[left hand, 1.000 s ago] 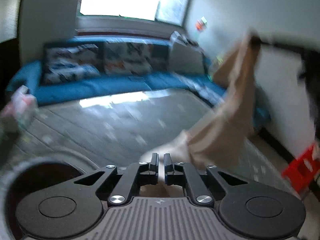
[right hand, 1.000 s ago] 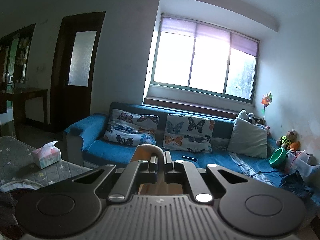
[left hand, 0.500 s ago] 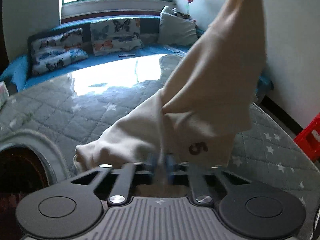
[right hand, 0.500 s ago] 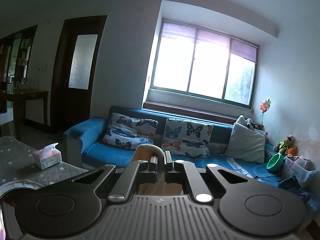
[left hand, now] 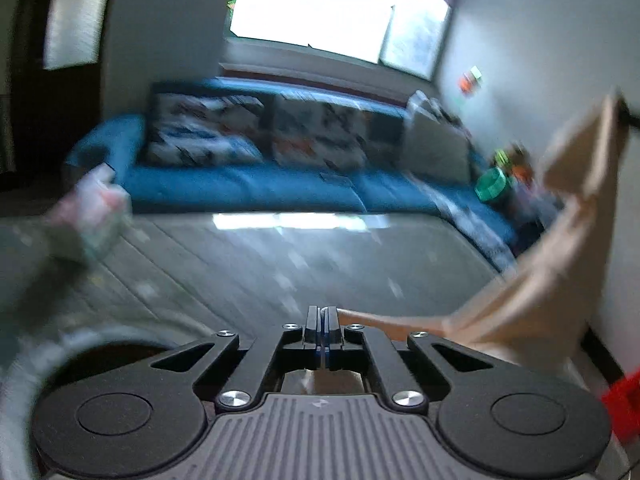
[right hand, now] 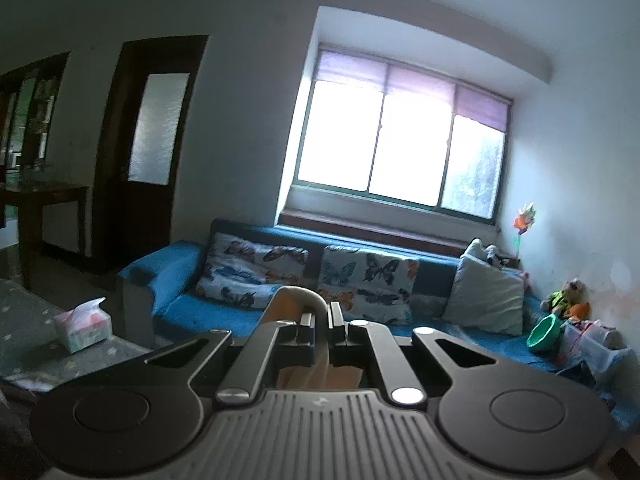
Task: Fold clothes
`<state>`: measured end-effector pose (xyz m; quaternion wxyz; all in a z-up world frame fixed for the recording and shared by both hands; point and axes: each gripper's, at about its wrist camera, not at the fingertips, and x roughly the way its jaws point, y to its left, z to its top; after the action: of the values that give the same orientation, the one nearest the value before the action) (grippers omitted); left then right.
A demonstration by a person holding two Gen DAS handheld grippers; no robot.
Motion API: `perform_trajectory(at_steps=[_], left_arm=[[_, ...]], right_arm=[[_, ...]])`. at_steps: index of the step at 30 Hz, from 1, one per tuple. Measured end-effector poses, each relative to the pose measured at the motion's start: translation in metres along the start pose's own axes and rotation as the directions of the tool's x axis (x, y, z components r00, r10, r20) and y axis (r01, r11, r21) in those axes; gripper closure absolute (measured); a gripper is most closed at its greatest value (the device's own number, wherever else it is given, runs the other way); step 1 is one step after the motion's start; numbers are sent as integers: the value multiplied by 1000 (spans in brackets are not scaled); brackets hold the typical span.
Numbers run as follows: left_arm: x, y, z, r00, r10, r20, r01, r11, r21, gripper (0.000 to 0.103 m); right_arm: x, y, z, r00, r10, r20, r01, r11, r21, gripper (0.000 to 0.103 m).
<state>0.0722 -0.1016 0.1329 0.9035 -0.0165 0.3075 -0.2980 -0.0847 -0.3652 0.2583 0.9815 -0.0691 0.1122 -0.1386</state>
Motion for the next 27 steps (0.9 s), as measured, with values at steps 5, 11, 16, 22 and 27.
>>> perform_trajectory(at_steps=[5,11,16,22,27], left_arm=[[-55,31,53,987,61,146,-55,998,-41,102],[-133,56,55,962,63,265,-46,996,-71,102],[-166,63,9,976,67,208,-61,997,-37,102],[-185,70,-82,999,46,-11,-46,998,-32,101],[-179,80,-155,970,85,-230,-104,992,-76,101]], right_arm=[[-5,-12,20,998,-18,60,14,998,68,98],[-38,-33,15,997,16,74,-23,995,99,98],[-72,-41,-18,996,88,-2,-88,993,85,98],[-110,-42,-85,972,141,-190,-132,989,60,98],[-127,-48,-153,902,130,-411,-109,991,75,97]])
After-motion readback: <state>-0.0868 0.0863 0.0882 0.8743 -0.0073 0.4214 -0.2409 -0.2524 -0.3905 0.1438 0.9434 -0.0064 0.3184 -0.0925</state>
